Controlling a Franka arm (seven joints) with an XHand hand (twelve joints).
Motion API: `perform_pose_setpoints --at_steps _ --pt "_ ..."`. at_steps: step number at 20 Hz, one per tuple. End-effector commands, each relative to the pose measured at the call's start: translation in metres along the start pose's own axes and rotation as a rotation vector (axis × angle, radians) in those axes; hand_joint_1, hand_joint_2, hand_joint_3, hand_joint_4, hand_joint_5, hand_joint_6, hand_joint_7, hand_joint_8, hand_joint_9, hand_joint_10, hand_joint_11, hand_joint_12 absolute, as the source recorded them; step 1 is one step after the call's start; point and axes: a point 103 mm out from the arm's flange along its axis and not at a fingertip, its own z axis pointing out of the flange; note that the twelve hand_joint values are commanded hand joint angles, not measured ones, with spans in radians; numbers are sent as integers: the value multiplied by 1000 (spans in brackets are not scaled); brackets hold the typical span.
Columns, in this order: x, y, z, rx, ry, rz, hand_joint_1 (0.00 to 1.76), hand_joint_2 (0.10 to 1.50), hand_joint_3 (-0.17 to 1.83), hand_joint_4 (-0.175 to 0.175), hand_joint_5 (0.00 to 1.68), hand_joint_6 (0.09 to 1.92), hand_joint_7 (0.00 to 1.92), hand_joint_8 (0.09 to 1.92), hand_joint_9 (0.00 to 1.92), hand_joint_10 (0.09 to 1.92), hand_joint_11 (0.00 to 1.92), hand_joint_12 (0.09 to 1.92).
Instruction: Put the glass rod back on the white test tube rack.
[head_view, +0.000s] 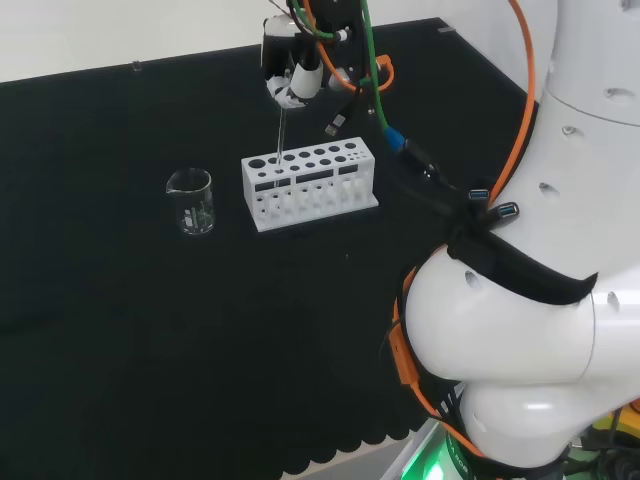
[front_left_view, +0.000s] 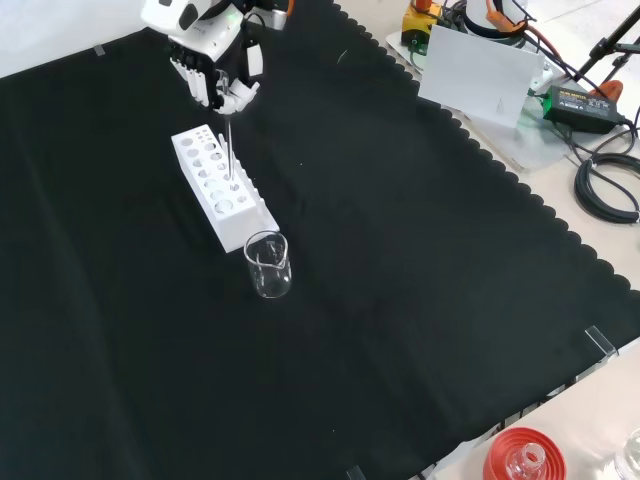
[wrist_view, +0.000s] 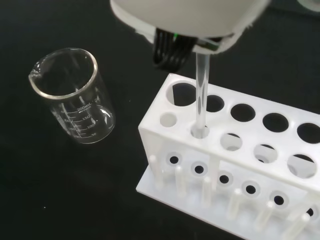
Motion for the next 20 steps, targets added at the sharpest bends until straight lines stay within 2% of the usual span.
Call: perform_pose_setpoints --at_steps 1,7,20 --pt "-8 16 6 24 -12 -5 1314 589 854 -175 1173 901 1231 894 1735 543 1612 730" --pt "-13 24 12 42 -10 -3 1314 589 853 -175 1173 900 1231 893 1734 542 1612 730" --pt "-23 24 19 37 1 -6 1314 591 850 -175 1172 899 1231 892 1734 540 1613 728"
